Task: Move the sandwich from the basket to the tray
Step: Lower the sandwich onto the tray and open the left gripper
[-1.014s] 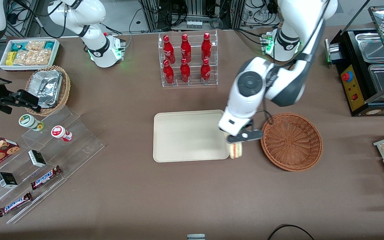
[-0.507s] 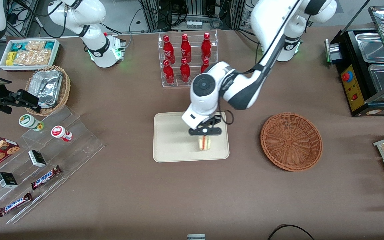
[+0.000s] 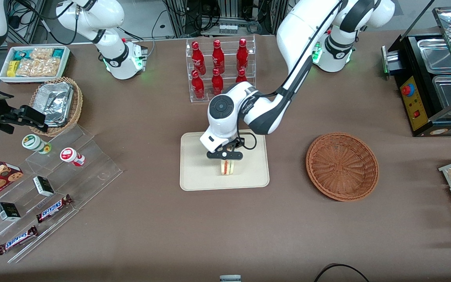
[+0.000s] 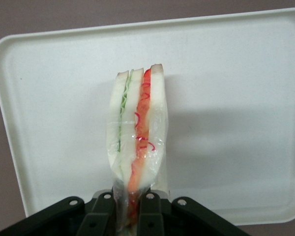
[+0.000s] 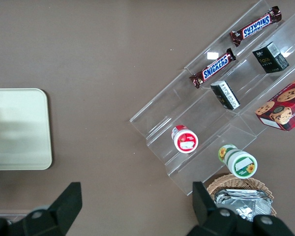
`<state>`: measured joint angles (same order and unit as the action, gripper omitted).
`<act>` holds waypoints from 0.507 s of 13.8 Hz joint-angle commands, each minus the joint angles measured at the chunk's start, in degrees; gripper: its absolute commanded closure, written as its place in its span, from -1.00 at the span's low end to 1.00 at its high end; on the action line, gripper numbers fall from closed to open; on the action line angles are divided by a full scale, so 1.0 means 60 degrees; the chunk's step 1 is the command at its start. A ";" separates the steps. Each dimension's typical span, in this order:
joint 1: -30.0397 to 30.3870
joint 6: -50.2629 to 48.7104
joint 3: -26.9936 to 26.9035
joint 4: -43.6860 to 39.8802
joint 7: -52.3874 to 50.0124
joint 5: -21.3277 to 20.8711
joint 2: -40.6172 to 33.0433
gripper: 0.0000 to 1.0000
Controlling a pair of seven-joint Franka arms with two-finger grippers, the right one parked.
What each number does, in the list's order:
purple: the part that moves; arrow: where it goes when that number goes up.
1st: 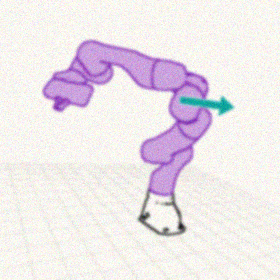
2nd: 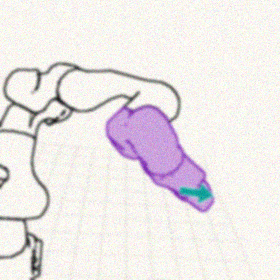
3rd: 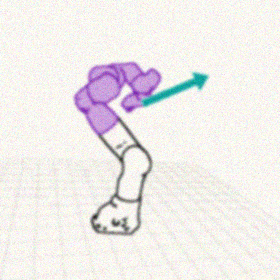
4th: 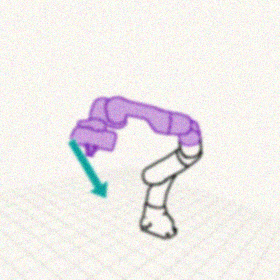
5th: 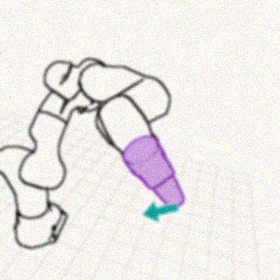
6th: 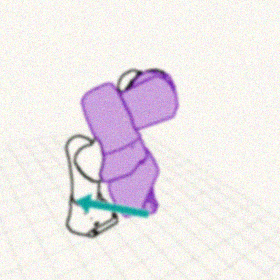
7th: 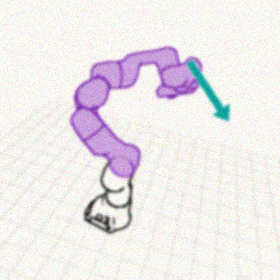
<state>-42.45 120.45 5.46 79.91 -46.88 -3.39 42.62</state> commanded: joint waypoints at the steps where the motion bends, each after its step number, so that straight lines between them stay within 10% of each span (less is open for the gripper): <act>1: -0.0204 -0.0021 -0.0074 -0.0326 -0.0580 -0.0036 0.0264 1.00; 6: -0.0337 -0.0050 -0.0074 -0.0296 -0.0844 -0.0153 0.0484 0.93; 7: -0.0352 -0.0050 -0.0074 -0.0296 -0.0844 -0.0153 0.0543 0.55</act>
<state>-43.81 120.61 5.49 79.89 -50.39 -3.40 44.67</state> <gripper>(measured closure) 0.855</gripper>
